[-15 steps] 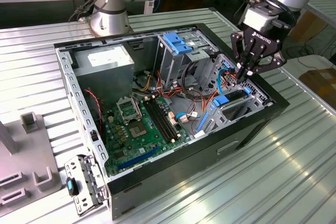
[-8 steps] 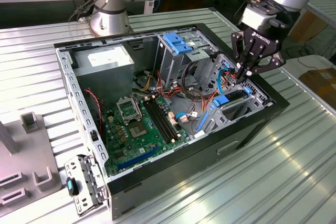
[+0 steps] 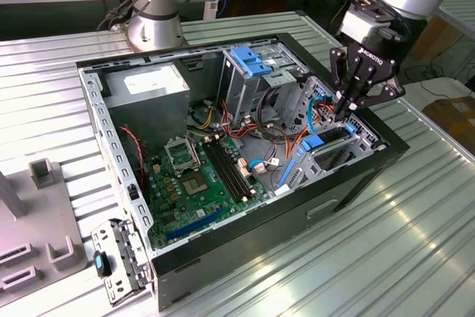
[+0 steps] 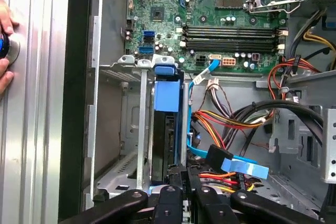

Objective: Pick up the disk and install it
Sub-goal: 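Insert the first disk wire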

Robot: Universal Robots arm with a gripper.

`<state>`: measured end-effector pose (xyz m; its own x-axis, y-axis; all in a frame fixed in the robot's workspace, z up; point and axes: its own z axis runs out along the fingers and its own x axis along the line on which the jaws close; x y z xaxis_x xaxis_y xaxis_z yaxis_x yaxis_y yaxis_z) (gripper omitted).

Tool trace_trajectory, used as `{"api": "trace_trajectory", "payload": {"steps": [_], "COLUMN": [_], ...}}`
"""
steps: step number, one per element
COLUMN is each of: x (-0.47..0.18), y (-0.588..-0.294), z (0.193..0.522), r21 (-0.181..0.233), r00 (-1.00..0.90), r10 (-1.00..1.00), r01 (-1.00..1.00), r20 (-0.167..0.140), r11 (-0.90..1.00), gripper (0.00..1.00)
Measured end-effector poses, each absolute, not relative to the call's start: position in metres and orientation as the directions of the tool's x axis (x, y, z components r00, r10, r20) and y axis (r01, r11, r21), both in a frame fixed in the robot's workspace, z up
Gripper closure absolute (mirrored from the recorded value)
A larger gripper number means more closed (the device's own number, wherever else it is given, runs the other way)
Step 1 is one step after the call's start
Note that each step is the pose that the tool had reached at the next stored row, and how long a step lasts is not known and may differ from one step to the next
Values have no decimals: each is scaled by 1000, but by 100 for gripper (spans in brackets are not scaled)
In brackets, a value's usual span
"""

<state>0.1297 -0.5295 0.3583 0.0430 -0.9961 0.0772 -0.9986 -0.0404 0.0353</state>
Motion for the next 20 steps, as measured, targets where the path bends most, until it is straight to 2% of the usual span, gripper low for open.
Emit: {"api": "trace_trajectory", "payload": {"steps": [7, 8, 9, 11, 12, 13, 15, 20], "x": [121, 121, 121, 121, 121, 120, 117, 110], "y": [-533, -535, -536, -546, -547, -547, -549, -554], "z": [354, 355, 355, 354, 354, 354, 354, 354], "r21": [30, 27, 24, 15, -2, -43, -46, -46], "r00": [-23, -24, -24, -24, -23, -22, -22, -23], "r10": [-997, -998, -999, -999, -999, -1000, -1000, -1000], "r01": [-999, -999, -999, -1000, -1000, -999, -999, -999], "r20": [75, 64, 41, 24, 23, 21, -13, -17], "r11": [26, 25, 25, 25, 23, 22, 23, 23], "gripper": [84, 84, 84, 84, 84, 84, 84, 84]}}
